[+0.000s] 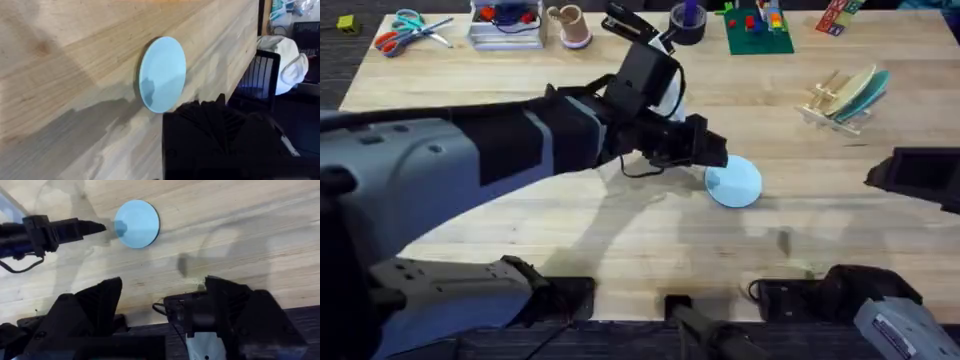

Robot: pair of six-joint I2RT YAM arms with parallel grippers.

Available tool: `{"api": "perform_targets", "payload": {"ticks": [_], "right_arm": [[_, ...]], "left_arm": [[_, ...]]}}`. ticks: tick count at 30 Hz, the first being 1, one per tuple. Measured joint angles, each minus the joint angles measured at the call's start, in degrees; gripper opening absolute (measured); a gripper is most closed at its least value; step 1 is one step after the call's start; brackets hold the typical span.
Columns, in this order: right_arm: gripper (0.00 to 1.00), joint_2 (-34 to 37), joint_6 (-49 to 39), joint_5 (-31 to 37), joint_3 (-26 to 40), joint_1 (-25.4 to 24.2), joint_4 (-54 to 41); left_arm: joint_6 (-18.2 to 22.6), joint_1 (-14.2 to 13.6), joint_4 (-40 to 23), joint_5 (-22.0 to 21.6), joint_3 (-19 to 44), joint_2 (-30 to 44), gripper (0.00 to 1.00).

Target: Pick up the plates from the table one by one and place each into a slot on the dish rack.

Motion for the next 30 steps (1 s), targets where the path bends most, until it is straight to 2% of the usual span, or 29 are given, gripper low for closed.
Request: {"api": "perform_targets", "payload": {"ticks": [8, 20, 30], "right_arm": [[0.995, 0.0, 0.0, 0.0, 0.0, 0.0, 0.1], [0.995, 0.0, 0.0, 0.0, 0.0, 0.0, 0.2], [0.993, 0.0, 0.0, 0.0, 0.0, 0.0, 0.2]], "left_arm": [[1.3, -1.2, -0.3, -0.4, 0.0, 0.0, 0.041], [2.5, -1.4, -0.8, -1.7, 0.0, 0.1, 0.041], [2.9, -3.4, -0.4, -1.7, 0.0, 5.2, 0.041]]}}
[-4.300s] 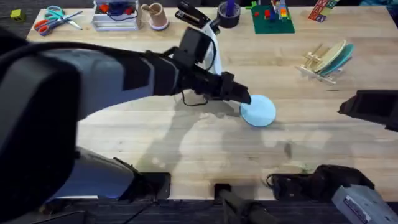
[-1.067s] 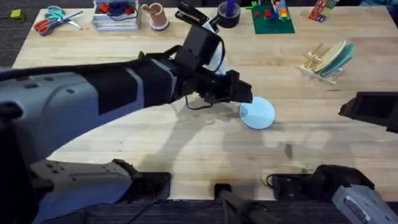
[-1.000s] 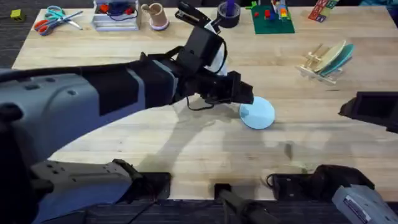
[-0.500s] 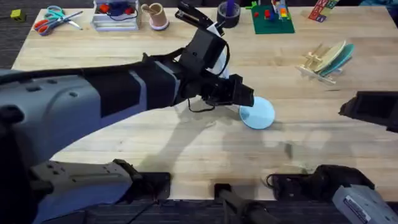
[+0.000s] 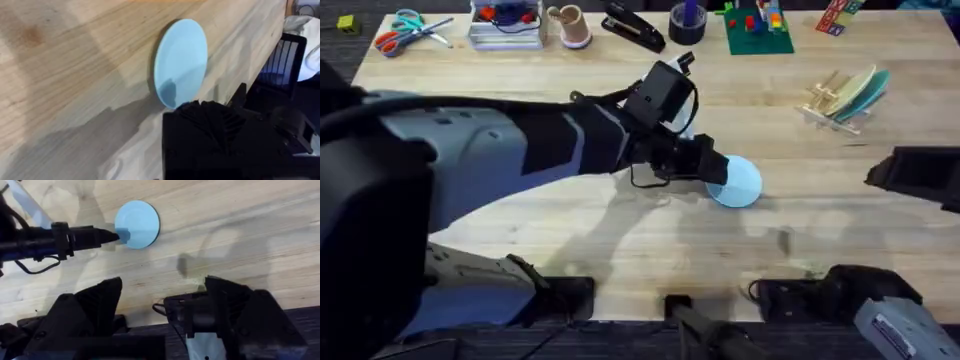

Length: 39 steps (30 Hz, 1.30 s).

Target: Pick up the plates from the table one by one and place each into a slot on the dish rack.

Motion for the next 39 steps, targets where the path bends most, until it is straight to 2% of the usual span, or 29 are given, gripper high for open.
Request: {"api": "perform_targets", "payload": {"ticks": [13, 21, 22, 24, 39], "right_arm": [[0.994, 0.0, 0.0, 0.0, 0.0, 0.0, 0.0], [0.993, 0.0, -0.2, 0.0, 0.0, 0.0, 0.0], [0.993, 0.0, -0.2, 0.0, 0.0, 0.0, 0.0], [0.993, 0.0, -0.2, 0.0, 0.0, 0.0, 0.0], [0.995, 0.0, -0.3, 0.0, 0.0, 0.0, 0.0]], "left_arm": [[0.2, 0.0, 3.0, -1.6, 0.0, 0.8, 0.04], [0.2, 0.0, 6.9, -0.1, 0.0, 6.3, 0.041], [0.2, 0.1, 7.8, 1.5, 0.1, 9.0, 0.041], [0.0, 0.2, 8.3, 2.8, 0.1, 9.8, 0.041], [0.0, 0.3, 8.4, 4.0, 0.4, 10.4, 0.041]]}}
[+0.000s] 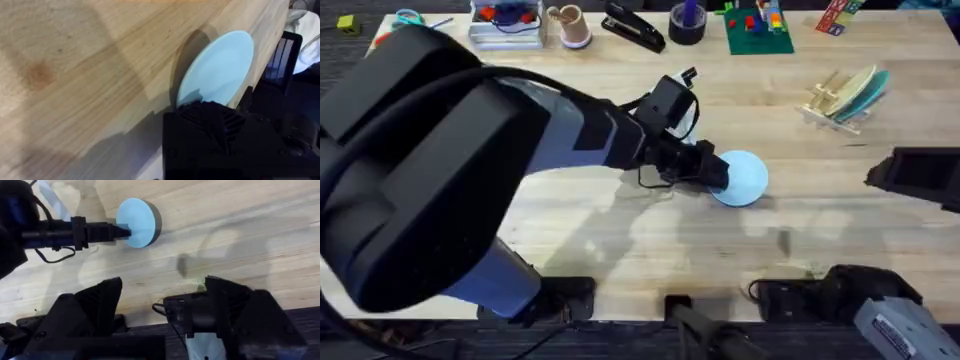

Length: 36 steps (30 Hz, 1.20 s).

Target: Pick up the plates from the table one by one and place each into a slot on the dish rack.

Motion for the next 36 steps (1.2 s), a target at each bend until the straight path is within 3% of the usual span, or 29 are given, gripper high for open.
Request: {"api": "perform_targets", "payload": {"ticks": [10, 22, 29, 36], "right_arm": [[0.995, 0.0, 0.1, -1.8, -1.1, 0.0, 0.1], [0.992, 0.0, 0.7, -8.4, -16.4, -1.0, 9.8], [0.992, 0.0, -1.7, -15.2, -22.7, -7.1, 12.4], [0.994, 0.0, -8.5, -22.5, -27.6, -17.8, 12.6]], "left_arm": [[0.0, 0.0, 0.0, 0.0, 0.0, 0.0, 0.041], [0.0, 0.0, 0.0, 0.0, 0.0, 0.0, 0.041], [0.0, 0.0, 0.0, 0.0, 0.0, 0.0, 0.041], [0.0, 0.0, 0.0, 0.0, 0.0, 0.0, 0.041]]}}
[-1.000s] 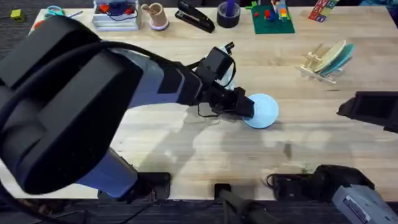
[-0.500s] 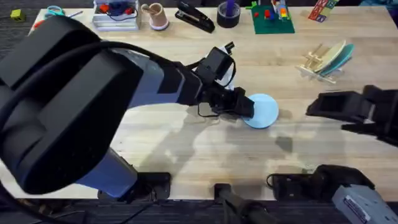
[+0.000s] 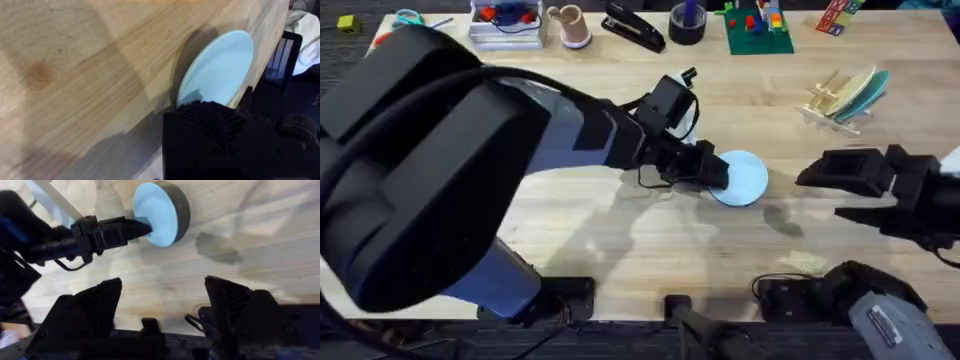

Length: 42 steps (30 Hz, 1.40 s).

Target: Pick up the plates from the table one by one and place each into a slot on the dish rack.

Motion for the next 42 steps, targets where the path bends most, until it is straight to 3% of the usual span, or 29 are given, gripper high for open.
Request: {"api": "perform_targets", "payload": {"ticks": [7, 12, 24, 38, 42], "right_arm": [[0.993, 1.2, -8.5, -9.6, -4.2, -11.4, 0.2], [0.993, 6.4, -14.5, -15.2, -6.2, -15.8, 2.3], [0.993, 18.5, -21.6, -21.5, -7.2, -16.5, 10.6], [0.993, 23.6, -22.8, -23.1, -15.2, -16.4, 22.3], [0.993, 24.5, -22.8, -23.2, -15.7, -14.3, 25.1]], "left_arm": [[0.0, 0.0, 0.0, 0.0, 0.0, 0.0, 0.041], [0.0, 0.0, 0.0, 0.0, 0.0, 0.0, 0.041], [0.0, 0.0, 0.0, 0.2, 0.0, 0.0, 0.04], [-0.6, 0.0, 0.0, 0.4, 0.0, 0.0, 0.041], [-0.9, 0.0, -0.1, 0.4, 0.0, 0.0, 0.041]]}}
